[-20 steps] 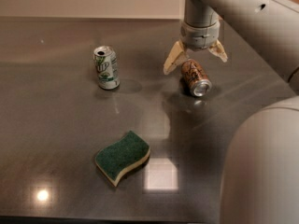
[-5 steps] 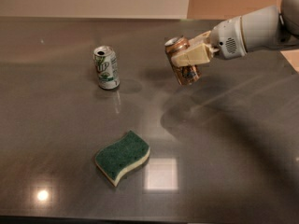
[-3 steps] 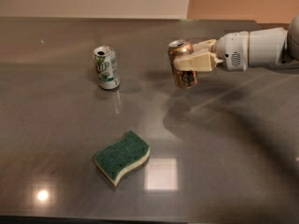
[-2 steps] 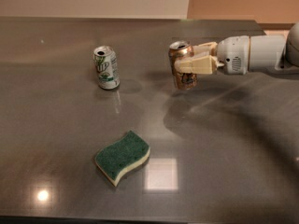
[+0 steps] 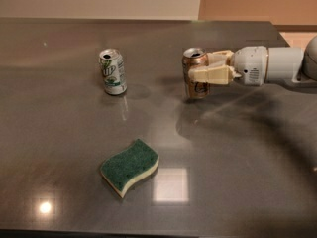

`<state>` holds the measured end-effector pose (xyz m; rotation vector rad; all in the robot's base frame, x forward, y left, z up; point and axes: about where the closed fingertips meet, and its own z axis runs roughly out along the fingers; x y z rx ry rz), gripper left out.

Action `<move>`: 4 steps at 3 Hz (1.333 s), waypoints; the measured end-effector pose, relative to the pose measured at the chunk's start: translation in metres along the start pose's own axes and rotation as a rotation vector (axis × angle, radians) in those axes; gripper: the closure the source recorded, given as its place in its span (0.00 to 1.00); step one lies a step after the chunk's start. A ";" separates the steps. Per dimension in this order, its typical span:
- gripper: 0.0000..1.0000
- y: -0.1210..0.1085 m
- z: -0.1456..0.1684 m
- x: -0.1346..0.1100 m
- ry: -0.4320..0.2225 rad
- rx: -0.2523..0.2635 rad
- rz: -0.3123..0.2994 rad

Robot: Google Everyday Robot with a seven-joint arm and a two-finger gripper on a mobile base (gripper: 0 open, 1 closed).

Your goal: Place orange can upright

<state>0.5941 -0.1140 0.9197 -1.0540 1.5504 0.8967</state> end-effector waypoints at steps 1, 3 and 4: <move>1.00 0.002 -0.005 0.008 -0.024 -0.007 -0.030; 0.59 0.006 -0.015 0.022 -0.055 0.015 -0.070; 0.36 0.007 -0.019 0.026 -0.076 0.021 -0.079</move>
Offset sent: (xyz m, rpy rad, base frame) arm -0.0156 -0.0232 -0.0196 0.0267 -0.1147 -0.0029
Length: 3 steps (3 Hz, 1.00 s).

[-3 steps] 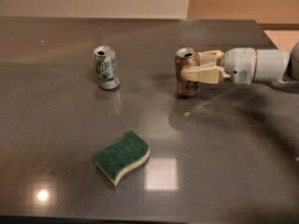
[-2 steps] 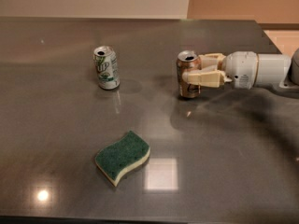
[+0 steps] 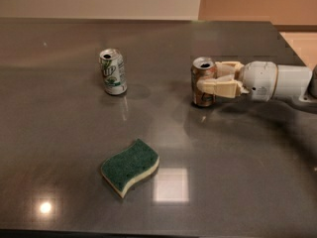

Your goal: Place orange can upright

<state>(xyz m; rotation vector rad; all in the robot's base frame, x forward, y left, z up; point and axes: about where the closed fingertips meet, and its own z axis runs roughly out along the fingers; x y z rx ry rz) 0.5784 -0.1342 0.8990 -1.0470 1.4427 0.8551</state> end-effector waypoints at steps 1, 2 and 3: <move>0.13 0.002 -0.003 0.002 -0.011 0.010 -0.007; 0.00 0.003 -0.001 0.002 -0.011 0.005 -0.007; 0.00 0.003 -0.001 0.002 -0.011 0.005 -0.007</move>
Offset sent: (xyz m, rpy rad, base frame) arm -0.0023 -0.0020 -0.0016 0.0064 -0.0093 -0.0071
